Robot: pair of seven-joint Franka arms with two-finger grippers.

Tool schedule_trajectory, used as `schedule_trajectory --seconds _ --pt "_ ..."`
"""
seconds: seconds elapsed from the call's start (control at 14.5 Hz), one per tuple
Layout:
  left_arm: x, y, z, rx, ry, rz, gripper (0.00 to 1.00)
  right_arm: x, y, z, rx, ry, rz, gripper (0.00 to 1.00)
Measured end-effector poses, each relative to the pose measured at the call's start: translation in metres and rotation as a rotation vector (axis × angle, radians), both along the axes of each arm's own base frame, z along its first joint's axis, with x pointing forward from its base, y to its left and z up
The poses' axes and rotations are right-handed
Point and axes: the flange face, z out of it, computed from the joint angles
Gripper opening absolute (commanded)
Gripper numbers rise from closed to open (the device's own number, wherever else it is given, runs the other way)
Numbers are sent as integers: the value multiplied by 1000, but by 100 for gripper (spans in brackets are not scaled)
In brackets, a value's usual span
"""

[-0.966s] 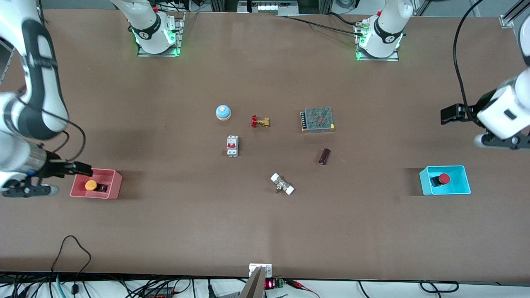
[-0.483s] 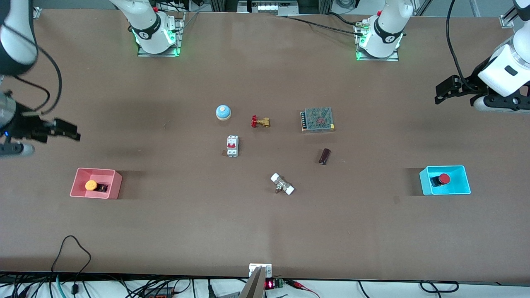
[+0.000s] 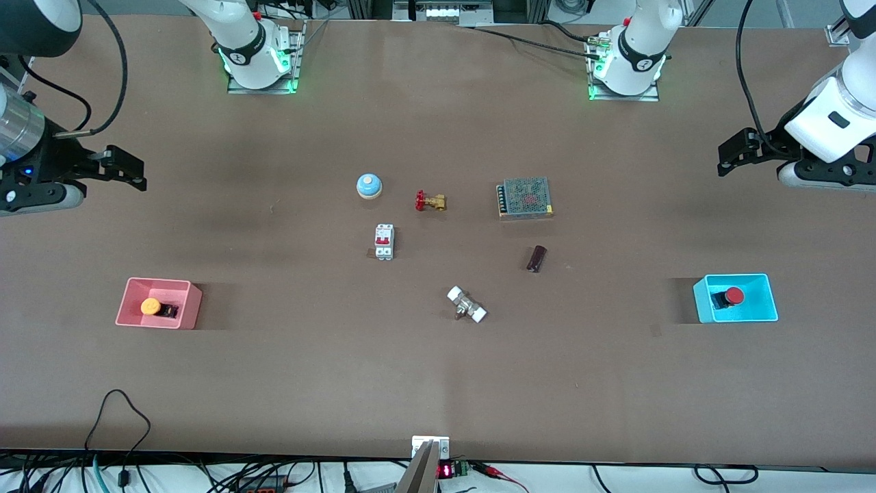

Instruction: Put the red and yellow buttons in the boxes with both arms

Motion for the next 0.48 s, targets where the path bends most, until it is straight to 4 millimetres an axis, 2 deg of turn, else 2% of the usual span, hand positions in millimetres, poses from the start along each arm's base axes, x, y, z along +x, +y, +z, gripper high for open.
schedule_trajectory --seconds 0.48 --pt "0 -1 0 0 0 -3 100 2 -2 -3 -17 4 1 100"
